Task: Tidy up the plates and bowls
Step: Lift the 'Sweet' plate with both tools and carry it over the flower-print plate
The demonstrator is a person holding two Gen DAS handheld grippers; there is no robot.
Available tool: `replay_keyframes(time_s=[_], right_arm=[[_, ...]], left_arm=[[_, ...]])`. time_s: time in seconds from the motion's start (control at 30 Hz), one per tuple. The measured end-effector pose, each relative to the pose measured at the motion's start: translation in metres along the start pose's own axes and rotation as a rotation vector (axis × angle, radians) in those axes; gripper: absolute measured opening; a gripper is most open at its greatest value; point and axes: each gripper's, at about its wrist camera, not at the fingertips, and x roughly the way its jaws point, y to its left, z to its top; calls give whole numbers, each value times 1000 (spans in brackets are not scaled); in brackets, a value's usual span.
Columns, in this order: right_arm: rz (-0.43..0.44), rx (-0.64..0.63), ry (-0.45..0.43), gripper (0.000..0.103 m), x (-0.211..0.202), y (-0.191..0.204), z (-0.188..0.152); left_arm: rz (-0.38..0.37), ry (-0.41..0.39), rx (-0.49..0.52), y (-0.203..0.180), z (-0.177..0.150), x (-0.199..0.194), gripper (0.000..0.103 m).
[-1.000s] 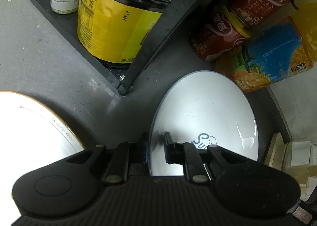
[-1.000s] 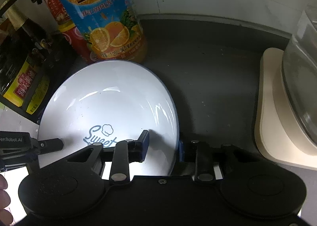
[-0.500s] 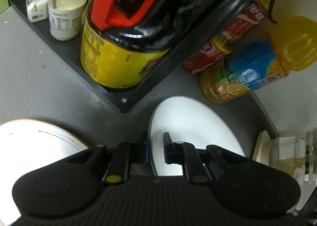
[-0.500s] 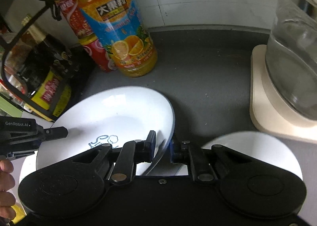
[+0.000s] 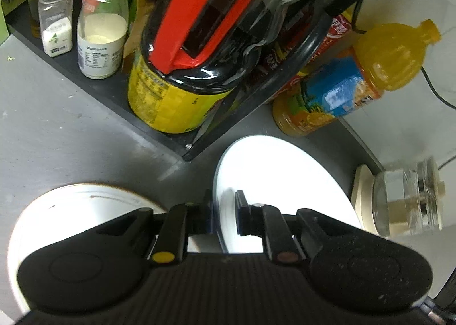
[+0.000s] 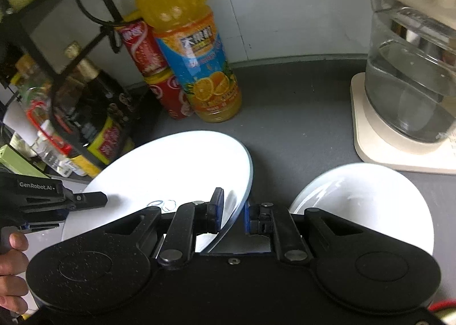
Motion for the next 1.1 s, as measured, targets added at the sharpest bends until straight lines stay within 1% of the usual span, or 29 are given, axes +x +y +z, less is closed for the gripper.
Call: replay_keyframes(time_s=[0.23, 0.63, 0.8, 1.1], right_arm=[[-15, 14, -11, 14, -16, 19, -26], [-12, 37, -12, 15, -30, 57, -68], [-17, 30, -2, 15, -31, 75, -86], [-32, 6, 11, 15, -29, 101, -105]], left_arm=[[-13, 23, 36, 20, -10, -21, 12], [-28, 42, 60, 62, -22, -58, 12], [-21, 52, 70, 81, -27, -67, 12], [-16, 74, 56, 115, -35, -72, 13]])
